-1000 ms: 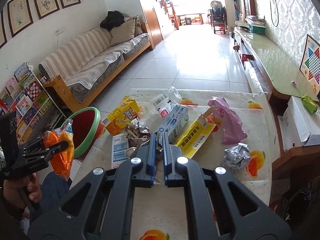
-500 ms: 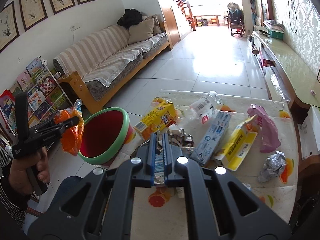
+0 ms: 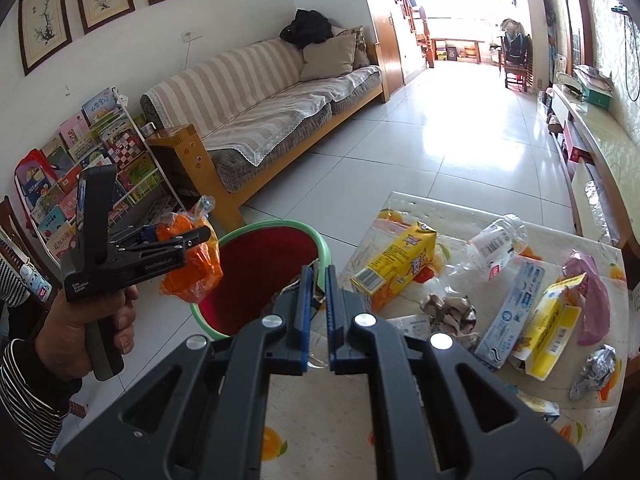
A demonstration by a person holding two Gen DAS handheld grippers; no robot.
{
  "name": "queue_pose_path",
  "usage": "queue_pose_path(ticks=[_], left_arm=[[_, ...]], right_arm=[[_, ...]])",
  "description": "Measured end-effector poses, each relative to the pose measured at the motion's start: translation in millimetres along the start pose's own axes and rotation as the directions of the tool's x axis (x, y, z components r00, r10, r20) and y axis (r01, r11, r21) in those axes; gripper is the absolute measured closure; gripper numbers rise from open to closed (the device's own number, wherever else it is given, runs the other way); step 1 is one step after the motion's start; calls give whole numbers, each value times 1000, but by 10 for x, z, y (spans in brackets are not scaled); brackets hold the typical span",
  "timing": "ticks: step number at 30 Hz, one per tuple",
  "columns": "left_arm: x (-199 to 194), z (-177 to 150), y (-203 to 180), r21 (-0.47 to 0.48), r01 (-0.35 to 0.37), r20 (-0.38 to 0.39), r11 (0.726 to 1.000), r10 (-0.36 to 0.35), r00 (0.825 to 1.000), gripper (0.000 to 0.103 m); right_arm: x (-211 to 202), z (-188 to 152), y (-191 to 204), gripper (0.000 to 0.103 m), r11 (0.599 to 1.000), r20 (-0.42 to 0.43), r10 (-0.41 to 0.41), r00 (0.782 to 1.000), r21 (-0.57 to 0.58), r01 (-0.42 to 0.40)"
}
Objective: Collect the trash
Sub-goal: 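Drop the orange bag into the bucket with left tool while right grasps a small wrapper, then lower the held wrapper into the green bucket and open the right tool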
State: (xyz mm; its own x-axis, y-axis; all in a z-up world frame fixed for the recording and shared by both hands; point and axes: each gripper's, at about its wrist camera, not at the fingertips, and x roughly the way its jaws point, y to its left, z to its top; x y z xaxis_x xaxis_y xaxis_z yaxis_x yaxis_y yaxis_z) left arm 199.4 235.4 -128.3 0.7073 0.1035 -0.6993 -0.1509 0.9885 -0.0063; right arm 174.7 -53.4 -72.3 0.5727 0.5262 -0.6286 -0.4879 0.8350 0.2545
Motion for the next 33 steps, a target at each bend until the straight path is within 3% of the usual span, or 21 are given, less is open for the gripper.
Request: queue_pose_path(ticks=[6,30,31,32,33], left_arm=[[-119,-14,134,-44,14,29,999,-13,999,8],[-587,-423,991,-196,-39,57,980,51,997,8],[-581,-433,1004,-197,-43,54,979,55,997,8],[-577,-444,1022,-199,-43,53,979,55,997,8],[-567,-455,1040,-202,-43,50,978,55,997,8]], right_arm=[[228,147,175,96,1000,-7,6,1000,-23,-6],[1583,391,1134,96,983,-120,34,992,-177,-55],[1615,380,1150,94,982,-128,36,991,-178,-58],[1642,375,1170,86,982,-135,31,990,-181,-56],[1655,366,1191,64,981,-136,21,990,-187,-47]])
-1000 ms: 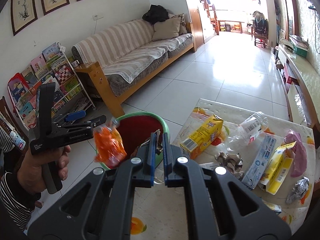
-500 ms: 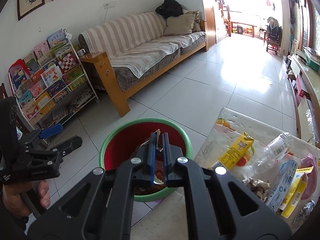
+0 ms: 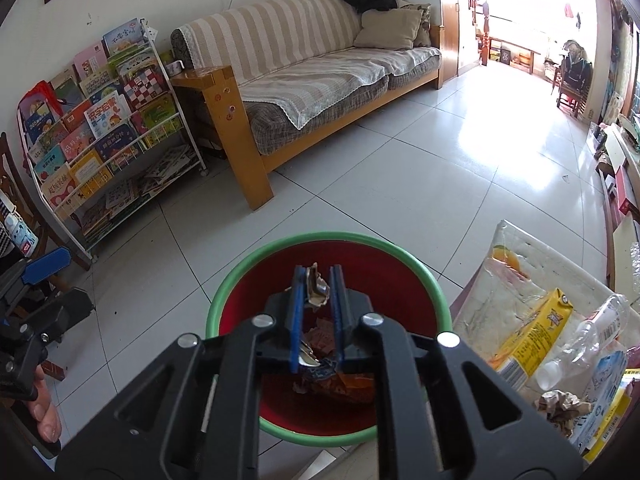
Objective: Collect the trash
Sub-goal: 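Lower the held wrapper into the green bucket and open the right tool, then grasp the white patterned paper cup with the left tool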
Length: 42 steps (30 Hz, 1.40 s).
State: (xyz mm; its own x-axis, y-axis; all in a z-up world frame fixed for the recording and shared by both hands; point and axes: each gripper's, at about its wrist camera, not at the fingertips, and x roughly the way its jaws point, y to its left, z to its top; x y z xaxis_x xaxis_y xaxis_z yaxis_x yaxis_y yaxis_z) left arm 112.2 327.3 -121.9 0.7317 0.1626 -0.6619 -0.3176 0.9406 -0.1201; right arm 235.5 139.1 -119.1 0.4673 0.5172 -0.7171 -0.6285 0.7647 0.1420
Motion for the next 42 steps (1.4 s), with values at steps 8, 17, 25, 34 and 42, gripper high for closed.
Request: queue_pose_path(ticks=[8,17,25,34,42], left_arm=[[26,-34,-10,-2,6,-8,1000,-6,1000,8],[-4,-14,-308,40,36,-3,999,-35,999,8],[-56,-61,-876,101,107,-9,989,-106,994,8],[40,-278,-1790,195,226,-76,954,-215,974,8],[166,-528,-2564,281,301,-154,911,-267,951,8]], right_arm=[[-118,1,16,8,997,47,-69,996,-10,70],[-535,-55,-77,5,993,94,-115,989,-14,116],[-1096,-363,-452,5,983,138,-185,973,39,181],[-1652,-905,-1122,5,948,116,-305,945,134,289],[-2062,-1440,-1734,5,898,74,-401,913,228,376]])
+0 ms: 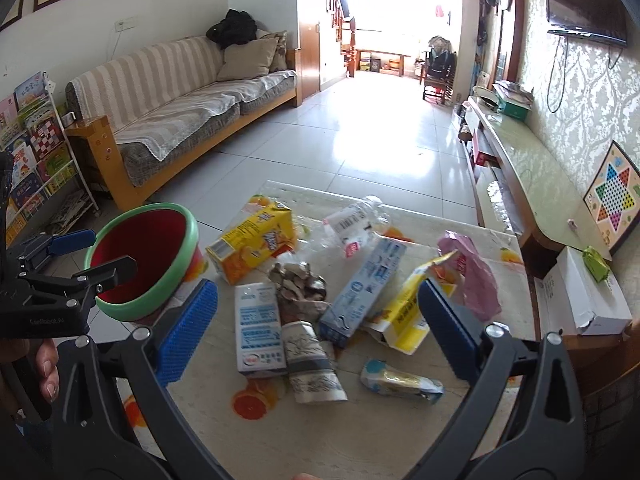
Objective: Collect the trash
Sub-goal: 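Grasp the white patterned paper cup with the left tool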
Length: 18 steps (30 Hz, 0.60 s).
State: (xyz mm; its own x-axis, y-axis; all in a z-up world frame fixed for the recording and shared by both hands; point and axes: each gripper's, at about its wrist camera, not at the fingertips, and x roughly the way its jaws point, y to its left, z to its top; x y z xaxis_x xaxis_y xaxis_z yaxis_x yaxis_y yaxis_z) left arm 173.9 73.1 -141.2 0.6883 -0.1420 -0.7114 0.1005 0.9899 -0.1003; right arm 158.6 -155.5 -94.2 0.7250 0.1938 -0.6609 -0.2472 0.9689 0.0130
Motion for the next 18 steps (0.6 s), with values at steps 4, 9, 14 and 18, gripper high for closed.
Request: queue_pose_path(ticks=[4,9,14,18], left_arm=[[259,-70,-291,16,25,-58,1000,-24,998,8],[662,-156,-499,-14,-16,-148,1000,13,989,8],[943,-237,-583,-69,-27,-233,997,10,972,9],[933,-240,-815,-76,37,-221,996,-53,974,9]], right_arm=[[-84,-174,-367,5,998,-10,-43,999,36,43],[-169,-334,-719,5,994,-19,-71,997,79,72],[-228,-476,-970,5,989,-26,-92,995,114,95],[-231,-598,-1126,5,985,-36,-101,994,139,105]])
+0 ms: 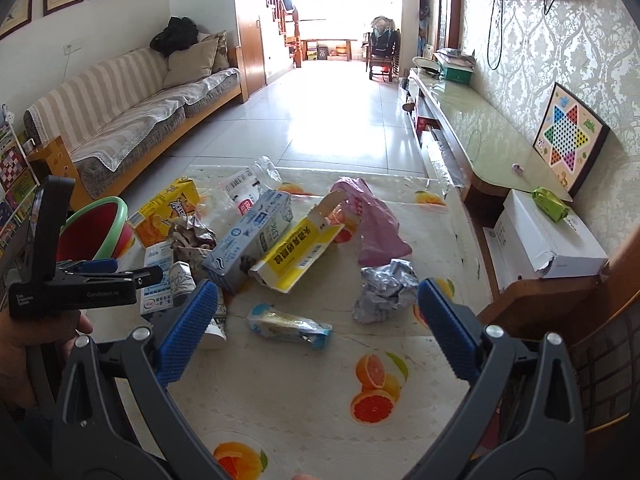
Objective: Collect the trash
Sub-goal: 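Grasp the white patterned paper cup with the left tool, then grasp the white snack wrapper with right tool while left lifts the cup toward bucket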
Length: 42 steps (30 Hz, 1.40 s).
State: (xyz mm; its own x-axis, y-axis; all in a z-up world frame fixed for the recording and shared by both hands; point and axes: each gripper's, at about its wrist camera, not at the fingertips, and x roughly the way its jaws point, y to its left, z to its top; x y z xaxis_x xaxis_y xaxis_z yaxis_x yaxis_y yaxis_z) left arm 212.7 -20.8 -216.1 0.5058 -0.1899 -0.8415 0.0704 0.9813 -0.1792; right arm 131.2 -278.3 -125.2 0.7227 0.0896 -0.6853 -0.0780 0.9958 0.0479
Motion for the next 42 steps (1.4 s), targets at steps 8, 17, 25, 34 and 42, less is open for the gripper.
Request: queue_pose_path(ticks=[8,17,25,34,42], left_arm=[[261,1,-445,15,-1,-70,1000,2,998,28],[395,-34,-619,53,-21,-108,998,27,994,49],[439,-89,-724,91,37,-140,995,-24,990,64],[152,-62,-679,126,73,-83,989,-63,995,71],[-337,17,-506,156,60,16,986,-63,998,71]], right_arm=[[17,-52,-165,5,999,-2,0,1000,37,0],[16,-118,-348,5,997,-2,-11,1000,75,11],[87,-188,-402,5,996,-18,-11,1000,83,12],[313,-178,-239,5,999,-64,38,997,-9,-39],[641,-247,198,5,959,-145,79,986,-259,-115]])
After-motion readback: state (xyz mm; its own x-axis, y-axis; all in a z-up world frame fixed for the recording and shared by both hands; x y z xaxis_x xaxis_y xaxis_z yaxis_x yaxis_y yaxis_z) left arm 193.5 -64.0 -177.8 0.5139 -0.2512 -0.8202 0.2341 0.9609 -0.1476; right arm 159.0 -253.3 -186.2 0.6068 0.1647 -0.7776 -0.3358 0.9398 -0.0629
